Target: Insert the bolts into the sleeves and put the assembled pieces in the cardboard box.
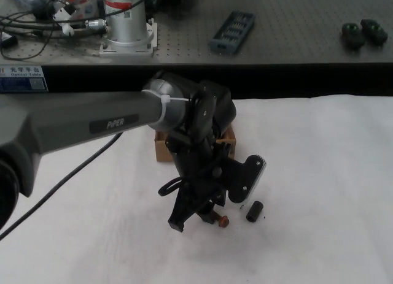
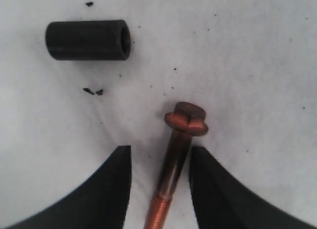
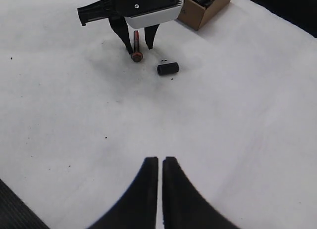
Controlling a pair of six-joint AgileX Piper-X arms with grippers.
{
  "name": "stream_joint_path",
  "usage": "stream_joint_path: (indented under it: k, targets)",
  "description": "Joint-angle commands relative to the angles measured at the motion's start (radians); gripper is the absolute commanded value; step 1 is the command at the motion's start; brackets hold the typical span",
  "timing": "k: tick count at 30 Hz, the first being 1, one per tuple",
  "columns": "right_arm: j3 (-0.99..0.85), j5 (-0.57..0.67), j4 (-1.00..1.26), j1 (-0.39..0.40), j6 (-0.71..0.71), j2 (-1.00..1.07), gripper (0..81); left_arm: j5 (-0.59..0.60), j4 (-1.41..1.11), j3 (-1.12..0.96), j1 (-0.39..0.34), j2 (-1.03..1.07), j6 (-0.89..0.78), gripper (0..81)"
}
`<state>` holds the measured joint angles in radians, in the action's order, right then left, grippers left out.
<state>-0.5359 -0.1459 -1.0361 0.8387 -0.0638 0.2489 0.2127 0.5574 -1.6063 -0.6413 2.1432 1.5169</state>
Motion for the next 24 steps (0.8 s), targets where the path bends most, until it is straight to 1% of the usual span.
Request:
stream_joint_path:
  k: [1,4,6,7,12,18,20,22,24]
  targets:
    - [-0.005,-0.002,0.011,0.001,0.000,-0.008,3.7,0.004,0.025,0.005,-0.005,0.014,0.010,29.3]
    - [-0.005,-0.002,0.011,0.001,0.000,-0.008,3.7,0.019,0.025,0.007,-0.011,0.020,0.010,29.3]
    - [-0.005,-0.002,0.011,0.001,0.000,-0.008,3.7,0.037,0.025,0.008,-0.014,0.020,0.010,26.2]
    - [-0.005,-0.002,0.011,0.001,0.000,-0.008,3.7,0.042,0.025,0.008,-0.017,0.020,0.010,23.4]
    - [-0.005,-0.002,0.011,0.001,0.000,-0.008,3.7,0.044,0.025,0.008,-0.028,0.020,0.008,0.2]
    - [-0.005,-0.002,0.011,0.001,0.000,-0.008,3.7,0.021,0.015,0.008,-0.043,0.017,-0.019,0.4]
    - [-0.005,-0.002,0.011,0.001,0.000,-0.008,3.7,-0.006,-0.010,0.008,-0.052,0.008,-0.104,0.4]
    - [-0.005,-0.002,0.011,0.001,0.000,-0.008,3.7,-0.028,-0.051,0.008,-0.058,-0.013,-0.256,0.6]
    - [-0.005,-0.002,0.011,0.001,0.000,-0.008,3.7,-0.023,-0.088,0.008,-0.057,-0.041,-0.437,0.6]
